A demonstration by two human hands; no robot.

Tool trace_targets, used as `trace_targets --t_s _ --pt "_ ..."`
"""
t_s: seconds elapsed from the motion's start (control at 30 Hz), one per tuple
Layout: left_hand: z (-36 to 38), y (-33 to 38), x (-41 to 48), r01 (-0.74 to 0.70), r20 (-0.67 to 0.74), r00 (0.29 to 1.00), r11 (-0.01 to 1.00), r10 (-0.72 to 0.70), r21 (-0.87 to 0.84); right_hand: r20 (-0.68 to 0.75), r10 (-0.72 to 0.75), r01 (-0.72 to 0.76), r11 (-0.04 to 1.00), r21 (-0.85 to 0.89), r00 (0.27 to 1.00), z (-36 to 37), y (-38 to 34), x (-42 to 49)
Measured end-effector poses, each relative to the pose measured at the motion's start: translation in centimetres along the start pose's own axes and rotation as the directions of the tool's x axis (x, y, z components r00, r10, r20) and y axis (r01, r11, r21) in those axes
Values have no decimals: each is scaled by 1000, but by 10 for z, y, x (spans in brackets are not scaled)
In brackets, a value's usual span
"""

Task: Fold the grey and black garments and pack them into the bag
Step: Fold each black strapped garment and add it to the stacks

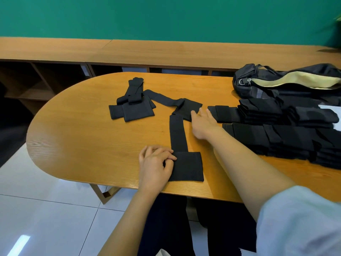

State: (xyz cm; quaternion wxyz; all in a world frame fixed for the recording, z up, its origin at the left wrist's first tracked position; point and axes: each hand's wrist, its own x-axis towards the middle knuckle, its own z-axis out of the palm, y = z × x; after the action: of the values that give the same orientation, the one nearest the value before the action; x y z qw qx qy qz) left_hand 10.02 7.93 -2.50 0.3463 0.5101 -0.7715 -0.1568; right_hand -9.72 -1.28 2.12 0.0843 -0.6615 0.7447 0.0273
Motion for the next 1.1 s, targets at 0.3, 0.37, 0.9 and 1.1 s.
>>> trace_targets --t_s 0.3,0.37,0.9,1.1 --pt "-2 3 0 11 95 995 999 -15 45 -194 -133 187 936 298 972 3 -1 -21" --pt "-3 5 1 0 158 987 997 -12 76 -210 -253 314 886 343 944 11 3 -42" --pt "1 1 -1 -210 211 958 976 195 54 -391 -155 279 917 285 907 61 40 -144" --pt "4 -1 -3 -248 178 955 968 236 47 -379 -163 282 917 282 911 60 42 -145"
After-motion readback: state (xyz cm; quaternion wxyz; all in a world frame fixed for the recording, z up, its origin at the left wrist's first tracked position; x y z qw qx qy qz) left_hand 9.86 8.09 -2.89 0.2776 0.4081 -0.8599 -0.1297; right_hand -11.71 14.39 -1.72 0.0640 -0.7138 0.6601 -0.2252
